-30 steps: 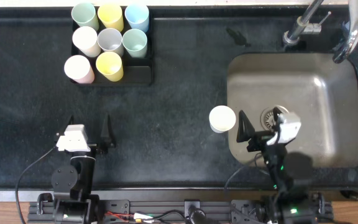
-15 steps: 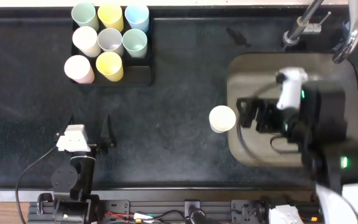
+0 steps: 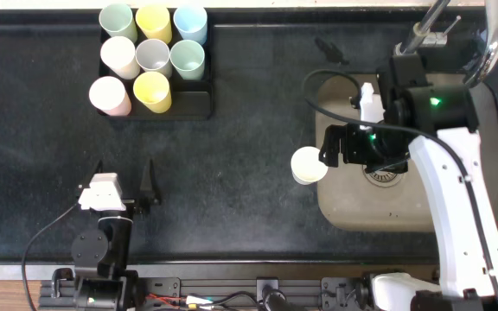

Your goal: Store Cups

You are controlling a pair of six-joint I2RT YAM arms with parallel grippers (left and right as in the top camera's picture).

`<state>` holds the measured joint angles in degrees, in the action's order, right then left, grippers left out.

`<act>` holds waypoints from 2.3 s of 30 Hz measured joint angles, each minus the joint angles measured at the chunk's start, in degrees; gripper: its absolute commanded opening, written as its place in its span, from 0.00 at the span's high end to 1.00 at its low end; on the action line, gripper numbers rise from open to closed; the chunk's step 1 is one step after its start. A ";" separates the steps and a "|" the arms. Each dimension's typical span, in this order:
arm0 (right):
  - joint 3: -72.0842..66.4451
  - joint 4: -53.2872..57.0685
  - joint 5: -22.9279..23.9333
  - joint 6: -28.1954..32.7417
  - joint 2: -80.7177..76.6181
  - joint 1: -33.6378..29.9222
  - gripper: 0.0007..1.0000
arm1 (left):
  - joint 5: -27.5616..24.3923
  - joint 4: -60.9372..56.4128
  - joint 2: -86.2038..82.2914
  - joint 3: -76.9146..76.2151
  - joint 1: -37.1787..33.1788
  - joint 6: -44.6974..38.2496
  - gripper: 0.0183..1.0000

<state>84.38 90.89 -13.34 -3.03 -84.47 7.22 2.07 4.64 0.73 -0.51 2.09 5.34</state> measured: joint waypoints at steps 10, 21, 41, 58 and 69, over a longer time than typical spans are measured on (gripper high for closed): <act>0.00 -1.81 4.70 4.92 -10.78 0.00 0.00 | 0.00 0.00 0.00 0.00 0.00 0.00 0.00; 0.00 -4.96 4.85 7.39 -17.31 0.59 0.00 | 0.00 0.00 0.00 0.00 0.00 0.00 0.00; -0.81 -8.87 9.94 9.51 -21.88 4.24 0.18 | 0.00 0.00 0.00 0.00 0.00 0.00 0.00; -5.75 -13.03 9.84 8.41 -22.01 6.80 0.87 | 0.00 0.00 0.00 0.00 0.00 0.00 0.00; -5.75 -13.27 8.83 7.30 -21.92 6.78 0.96 | 0.00 0.00 0.00 0.00 0.00 0.00 0.00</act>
<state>78.63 77.62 -4.51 4.27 -106.39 14.00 2.07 4.64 0.73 -0.51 2.09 5.34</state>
